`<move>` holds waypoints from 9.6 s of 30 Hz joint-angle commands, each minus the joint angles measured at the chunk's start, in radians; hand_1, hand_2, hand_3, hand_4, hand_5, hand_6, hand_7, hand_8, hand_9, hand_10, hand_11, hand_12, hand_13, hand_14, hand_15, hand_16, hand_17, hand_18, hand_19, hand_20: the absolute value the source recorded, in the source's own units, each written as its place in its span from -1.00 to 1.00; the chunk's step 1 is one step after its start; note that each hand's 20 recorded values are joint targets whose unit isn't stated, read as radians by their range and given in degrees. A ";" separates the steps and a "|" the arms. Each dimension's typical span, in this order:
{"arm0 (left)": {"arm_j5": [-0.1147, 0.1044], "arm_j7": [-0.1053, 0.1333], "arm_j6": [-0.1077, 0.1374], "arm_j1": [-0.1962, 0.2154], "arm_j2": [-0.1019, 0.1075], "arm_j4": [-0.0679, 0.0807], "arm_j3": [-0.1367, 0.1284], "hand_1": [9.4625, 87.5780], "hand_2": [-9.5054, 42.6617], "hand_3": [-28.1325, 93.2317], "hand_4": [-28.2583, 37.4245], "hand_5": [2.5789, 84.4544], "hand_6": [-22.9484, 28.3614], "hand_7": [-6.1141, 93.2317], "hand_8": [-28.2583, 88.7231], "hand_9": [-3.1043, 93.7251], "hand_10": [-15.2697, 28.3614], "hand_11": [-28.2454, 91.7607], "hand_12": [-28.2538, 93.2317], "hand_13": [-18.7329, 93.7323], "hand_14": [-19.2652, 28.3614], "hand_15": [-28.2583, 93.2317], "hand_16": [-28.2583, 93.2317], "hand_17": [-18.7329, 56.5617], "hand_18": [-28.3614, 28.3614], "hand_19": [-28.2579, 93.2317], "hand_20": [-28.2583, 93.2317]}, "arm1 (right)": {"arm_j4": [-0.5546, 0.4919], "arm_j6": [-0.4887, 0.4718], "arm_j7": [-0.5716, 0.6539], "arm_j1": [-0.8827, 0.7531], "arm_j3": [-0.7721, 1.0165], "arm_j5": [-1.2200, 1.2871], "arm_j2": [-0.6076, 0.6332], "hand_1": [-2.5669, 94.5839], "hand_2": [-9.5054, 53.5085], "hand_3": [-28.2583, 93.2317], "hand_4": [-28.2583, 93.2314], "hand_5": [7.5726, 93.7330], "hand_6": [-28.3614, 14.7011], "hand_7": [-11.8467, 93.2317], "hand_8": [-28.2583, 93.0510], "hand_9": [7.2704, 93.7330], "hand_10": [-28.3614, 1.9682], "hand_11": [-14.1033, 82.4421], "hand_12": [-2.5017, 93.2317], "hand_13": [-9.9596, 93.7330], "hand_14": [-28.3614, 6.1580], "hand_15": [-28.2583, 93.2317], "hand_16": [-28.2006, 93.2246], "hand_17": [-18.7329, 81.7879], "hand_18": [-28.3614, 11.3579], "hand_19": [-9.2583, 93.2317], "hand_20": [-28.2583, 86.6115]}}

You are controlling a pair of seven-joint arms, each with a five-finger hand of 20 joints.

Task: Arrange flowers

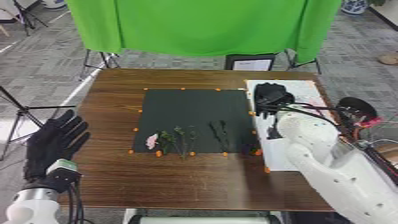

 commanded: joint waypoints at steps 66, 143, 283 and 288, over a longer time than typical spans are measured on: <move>-0.010 -0.044 0.017 -0.069 0.035 0.010 0.039 -0.52 -0.21 0.71 -0.95 -0.07 0.30 -0.59 -0.66 -0.23 0.48 -0.17 -0.33 -0.27 0.52 0.08 -0.64 -0.72 0.59 0.11 -0.38 | 0.419 -0.037 -0.049 0.318 -0.407 -0.013 -0.539 0.10 -1.00 0.57 -1.00 0.24 0.29 -0.39 -0.77 0.35 0.09 -0.37 -0.61 0.57 0.19 0.25 -0.11 0.14 -0.60 0.80 0.08; -0.079 -0.027 -0.005 -0.059 0.024 0.022 0.046 -0.52 -0.18 0.70 -0.95 -0.06 0.30 -0.59 -0.66 -0.23 0.47 -0.17 -0.33 -0.27 0.52 0.08 -0.64 -0.72 0.59 0.11 -0.38 | 0.401 0.074 -0.031 0.331 -0.440 -0.011 -0.452 0.24 -1.00 0.55 -1.00 0.46 0.38 -0.26 -0.61 0.69 0.32 -0.59 -0.28 0.62 0.23 0.28 0.05 0.16 -0.63 0.82 0.11; -0.090 -0.015 -0.030 0.018 0.015 0.005 -0.033 -0.56 -0.16 0.69 -1.00 -0.07 0.30 -0.61 -0.66 -0.23 0.47 -0.19 -0.32 -0.25 0.51 0.06 -0.63 -0.72 0.58 0.09 -0.38 | 0.184 -0.057 -0.107 0.161 -0.310 -0.051 -0.366 0.23 -0.78 0.50 -1.00 0.50 0.39 -0.44 -0.59 0.55 0.26 -0.50 -0.59 0.64 0.20 0.18 -0.08 0.12 -0.61 0.77 0.15; -0.093 -0.013 -0.032 0.014 0.019 0.008 -0.031 -0.53 -0.20 0.69 -0.99 -0.07 0.29 -0.61 -0.66 -0.23 0.46 -0.18 -0.32 -0.25 0.51 0.06 -0.63 -0.72 0.58 0.09 -0.38 | 0.177 -0.092 -0.111 0.157 -0.304 -0.054 -0.370 0.17 -0.88 0.59 -1.00 0.44 0.35 -0.43 -0.60 0.49 0.22 -0.45 -0.64 0.63 0.23 0.16 -0.02 0.12 -0.62 0.77 0.12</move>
